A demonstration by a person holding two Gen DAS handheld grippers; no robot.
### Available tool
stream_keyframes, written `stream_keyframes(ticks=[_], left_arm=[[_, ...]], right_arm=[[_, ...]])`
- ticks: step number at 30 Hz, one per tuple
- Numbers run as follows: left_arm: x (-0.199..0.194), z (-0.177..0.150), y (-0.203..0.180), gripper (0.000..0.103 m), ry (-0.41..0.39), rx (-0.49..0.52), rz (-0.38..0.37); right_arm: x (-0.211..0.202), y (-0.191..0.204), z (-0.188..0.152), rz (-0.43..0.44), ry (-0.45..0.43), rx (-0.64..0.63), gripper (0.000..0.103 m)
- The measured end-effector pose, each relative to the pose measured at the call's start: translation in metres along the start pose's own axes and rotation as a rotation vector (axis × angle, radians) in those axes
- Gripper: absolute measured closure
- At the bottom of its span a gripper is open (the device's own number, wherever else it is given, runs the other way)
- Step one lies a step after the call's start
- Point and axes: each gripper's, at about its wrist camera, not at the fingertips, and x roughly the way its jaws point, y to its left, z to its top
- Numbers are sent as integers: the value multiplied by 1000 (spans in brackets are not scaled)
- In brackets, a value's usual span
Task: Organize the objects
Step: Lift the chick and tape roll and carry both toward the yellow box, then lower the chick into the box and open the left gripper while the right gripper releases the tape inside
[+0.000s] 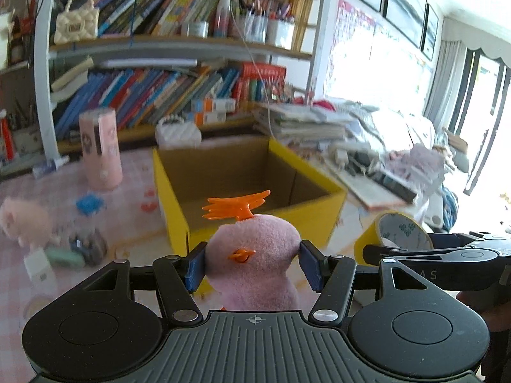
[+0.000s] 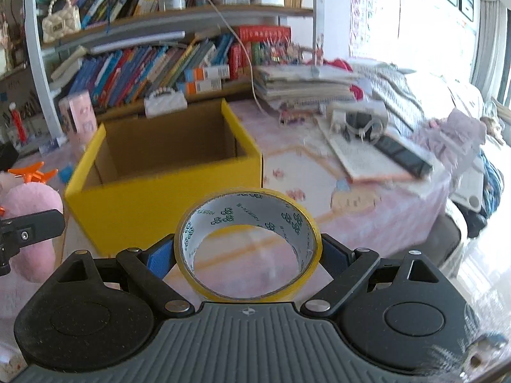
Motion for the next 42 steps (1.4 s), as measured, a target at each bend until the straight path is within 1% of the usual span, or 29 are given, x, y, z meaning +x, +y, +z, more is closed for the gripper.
stream_keyframes(ticks=[4,8,12,16,20,24,28,32,38,40,42], left_arm=[[11,20,1,43,-39,1,16],[27,36,3,43,-57,-7,40],[46,46,3,43,-62,-14,65],[68,51,2,43,-43,-26,96],[91,54,0,43,-11,-33,122],[110,53,-2,43,28,-30,154],[127,51,-1,43,67,-29,183],[140,48,3,43,100,-29,202],[155,41,8,44,151,-37,222],[158,39,3,44,155,5,227],[161,37,0,44,161,32,230]], right_arm=[[11,-2,31,29,-58,-7,12],[27,-1,62,72,-105,-19,12],[50,-2,88,119,-127,-38,12],[75,1,106,174,-124,-65,12],[101,4,116,234,-93,-95,12],[129,13,124,292,-37,-131,12],[155,27,126,348,16,-199,12],[178,39,122,372,72,-266,12],[204,48,115,397,172,-327,12],[209,48,115,411,202,-341,12],[210,51,115,452,218,-378,12]])
